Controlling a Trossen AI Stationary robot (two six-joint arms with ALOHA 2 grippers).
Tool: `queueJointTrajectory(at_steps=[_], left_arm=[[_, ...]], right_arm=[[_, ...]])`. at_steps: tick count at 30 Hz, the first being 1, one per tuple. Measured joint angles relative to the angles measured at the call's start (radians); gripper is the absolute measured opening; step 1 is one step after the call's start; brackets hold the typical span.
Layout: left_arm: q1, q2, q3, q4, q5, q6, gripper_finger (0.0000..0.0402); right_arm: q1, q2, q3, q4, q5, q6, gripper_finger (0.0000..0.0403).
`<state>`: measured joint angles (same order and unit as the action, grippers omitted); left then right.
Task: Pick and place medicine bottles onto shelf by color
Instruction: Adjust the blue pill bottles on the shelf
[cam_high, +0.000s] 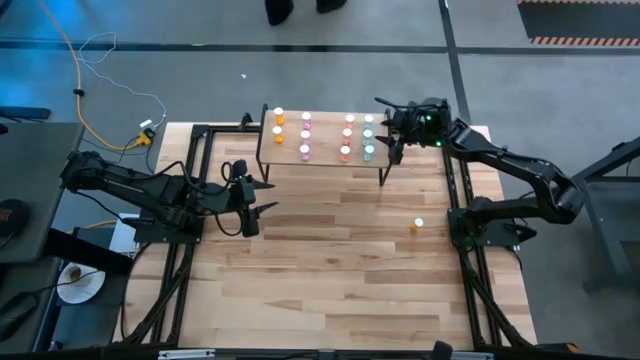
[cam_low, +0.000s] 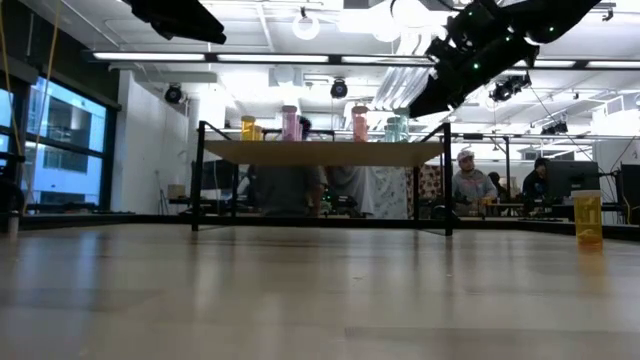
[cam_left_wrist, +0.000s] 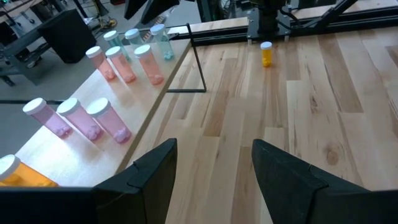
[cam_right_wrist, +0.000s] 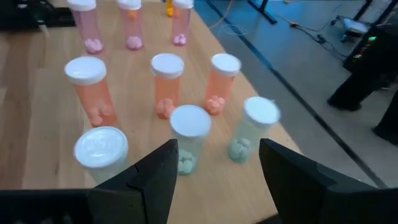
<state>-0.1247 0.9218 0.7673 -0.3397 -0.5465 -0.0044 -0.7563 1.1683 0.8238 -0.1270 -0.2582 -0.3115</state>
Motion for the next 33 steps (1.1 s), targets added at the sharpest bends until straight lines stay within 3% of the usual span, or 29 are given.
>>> queueJointTrajectory(at_steps=[11, 17, 22, 33], left_arm=[[0.0, 0.0, 0.0, 0.0, -0.003, -0.001, 0.02], [0.0, 0.0, 0.0, 0.0, -0.003, 0.0, 0.02], [0.0, 0.0, 0.0, 0.0, -0.003, 0.0, 0.02], [0.0, 0.0, 0.0, 0.0, -0.003, 0.0, 0.02]], right_arm=[[0.067, -0.063, 0.0, -0.017, 0.028, 0.071, 0.0218], [0.155, -0.063, 0.0, -0.114, 0.229, 0.071, 0.0218], [0.19, -0.063, 0.0, -0.131, 0.287, 0.091, 0.0218], [0.209, -0.063, 0.0, -0.138, 0.3, 0.111, 0.0218]])
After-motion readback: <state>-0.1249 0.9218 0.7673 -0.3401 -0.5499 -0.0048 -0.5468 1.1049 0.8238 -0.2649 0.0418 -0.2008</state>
